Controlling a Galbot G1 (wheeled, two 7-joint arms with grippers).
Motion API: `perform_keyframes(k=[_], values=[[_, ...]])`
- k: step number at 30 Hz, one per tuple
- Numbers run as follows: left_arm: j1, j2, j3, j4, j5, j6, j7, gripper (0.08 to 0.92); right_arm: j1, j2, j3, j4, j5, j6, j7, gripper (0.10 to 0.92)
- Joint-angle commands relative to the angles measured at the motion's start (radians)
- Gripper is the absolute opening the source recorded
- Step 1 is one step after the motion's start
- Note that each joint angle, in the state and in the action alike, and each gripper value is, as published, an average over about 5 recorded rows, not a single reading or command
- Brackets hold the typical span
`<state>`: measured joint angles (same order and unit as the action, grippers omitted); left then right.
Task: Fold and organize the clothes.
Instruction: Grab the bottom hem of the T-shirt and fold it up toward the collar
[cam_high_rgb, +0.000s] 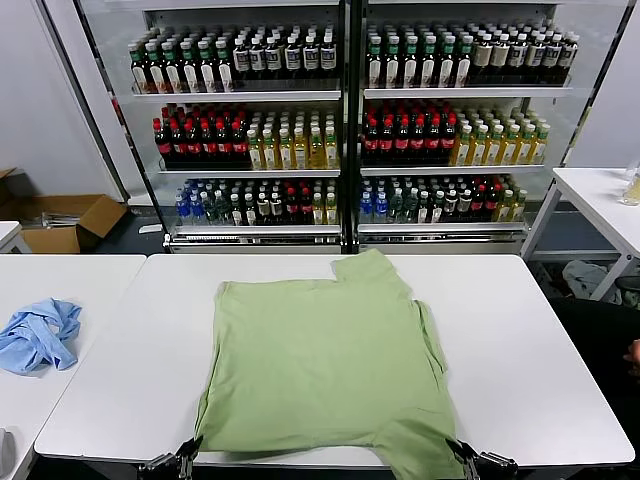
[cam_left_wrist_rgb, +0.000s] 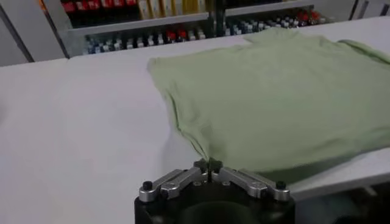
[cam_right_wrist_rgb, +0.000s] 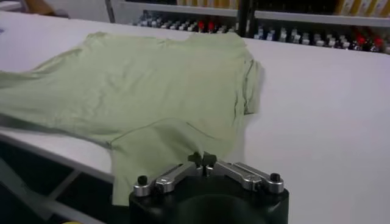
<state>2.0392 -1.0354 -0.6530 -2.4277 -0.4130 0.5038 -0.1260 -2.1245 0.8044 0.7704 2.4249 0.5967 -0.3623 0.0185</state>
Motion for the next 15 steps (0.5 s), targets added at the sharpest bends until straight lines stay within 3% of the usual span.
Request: perform_keyframes(k=[1,7,15], values=[[-0.012,0.038,-0.064,-0.050,-0.030,0.023,0.010,0.084,-0.005,-0.025,0.057,0.070,0.037,-0.009,-0.014,0.106],[-0.206,0.068,-0.078,0.043,-0.145,0.007,0.038,0.084,0.270,-0.061,-0.024,0.015,0.161,-0.061,0.076,0.106],[-0.391,0.063,-0.037,0.196,-0.230,-0.056,0.074,0.084,0.559,-0.048,-0.201,-0.122,0.151,-0.094,0.124,0.106]])
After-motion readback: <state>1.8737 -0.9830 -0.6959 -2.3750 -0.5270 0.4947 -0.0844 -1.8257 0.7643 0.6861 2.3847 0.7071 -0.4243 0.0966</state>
